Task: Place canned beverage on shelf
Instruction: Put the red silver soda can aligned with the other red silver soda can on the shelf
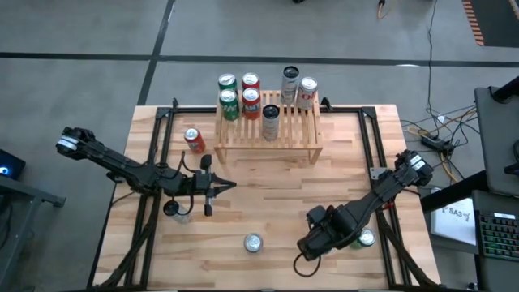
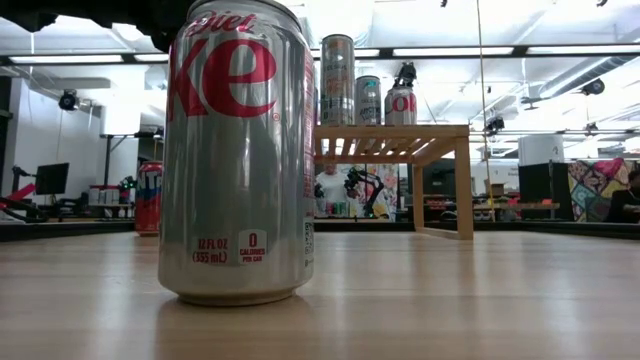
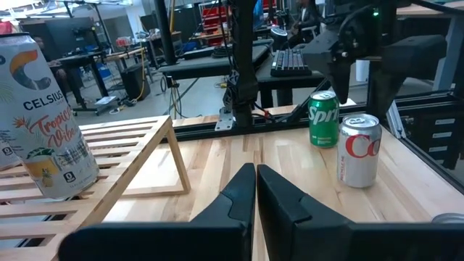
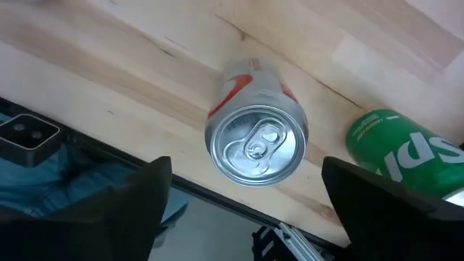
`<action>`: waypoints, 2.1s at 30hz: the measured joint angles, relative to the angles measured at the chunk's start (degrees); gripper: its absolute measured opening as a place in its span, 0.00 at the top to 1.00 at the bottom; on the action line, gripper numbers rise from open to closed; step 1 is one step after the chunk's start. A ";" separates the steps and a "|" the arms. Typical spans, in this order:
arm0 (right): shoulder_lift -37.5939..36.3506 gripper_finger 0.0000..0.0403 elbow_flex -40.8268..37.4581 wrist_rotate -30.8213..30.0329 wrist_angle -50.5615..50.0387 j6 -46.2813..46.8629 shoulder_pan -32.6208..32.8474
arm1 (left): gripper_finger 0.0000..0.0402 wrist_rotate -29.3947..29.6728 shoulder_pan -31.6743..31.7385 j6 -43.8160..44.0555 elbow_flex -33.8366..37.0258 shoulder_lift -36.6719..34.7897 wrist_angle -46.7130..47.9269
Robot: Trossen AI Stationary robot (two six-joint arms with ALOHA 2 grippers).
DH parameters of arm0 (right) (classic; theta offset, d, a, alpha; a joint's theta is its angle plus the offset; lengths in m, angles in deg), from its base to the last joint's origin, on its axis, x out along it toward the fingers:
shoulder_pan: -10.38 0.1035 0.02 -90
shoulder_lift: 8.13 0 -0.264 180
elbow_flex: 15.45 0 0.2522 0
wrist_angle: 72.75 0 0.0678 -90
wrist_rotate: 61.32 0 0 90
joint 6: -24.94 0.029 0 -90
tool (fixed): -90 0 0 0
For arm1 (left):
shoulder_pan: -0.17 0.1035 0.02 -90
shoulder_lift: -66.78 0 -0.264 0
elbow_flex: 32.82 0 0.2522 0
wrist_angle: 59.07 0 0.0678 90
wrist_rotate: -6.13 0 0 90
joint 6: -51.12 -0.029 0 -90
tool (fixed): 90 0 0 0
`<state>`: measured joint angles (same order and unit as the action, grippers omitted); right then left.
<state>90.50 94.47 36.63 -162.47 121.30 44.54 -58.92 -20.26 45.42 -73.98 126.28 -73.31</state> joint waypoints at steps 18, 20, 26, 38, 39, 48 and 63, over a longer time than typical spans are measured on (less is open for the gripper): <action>-0.02 0.12 -5.51 -0.50 4.98 1.93 0.86 | 1.00 0.00 0.00 0.00 0.00 0.00 -0.04; 0.17 0.12 -6.29 -0.48 4.88 3.07 0.86 | 1.00 0.02 0.00 0.00 0.00 0.00 -0.04; 2.67 0.12 -7.67 -0.46 5.99 1.94 0.84 | 1.00 0.01 0.02 0.00 0.00 -0.02 -0.04; 10.79 0.28 -7.60 4.96 6.42 -0.32 -0.49 | 1.00 0.01 0.02 0.34 0.00 -0.02 -0.44; 10.91 0.29 -7.56 5.52 6.59 -0.67 -0.56 | 1.00 0.00 0.01 0.38 0.00 -0.02 -0.46; 11.04 0.29 -7.63 5.72 5.89 -2.48 -0.96 | 1.00 0.00 0.02 0.46 0.00 -0.02 -0.44; 6.32 0.29 -2.60 2.13 4.30 -7.85 -2.97 | 1.00 0.00 0.00 1.73 0.00 -0.02 -0.37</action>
<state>96.82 91.87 38.75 -158.17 113.45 41.57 -58.92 -20.26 47.16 -73.98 126.26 -73.69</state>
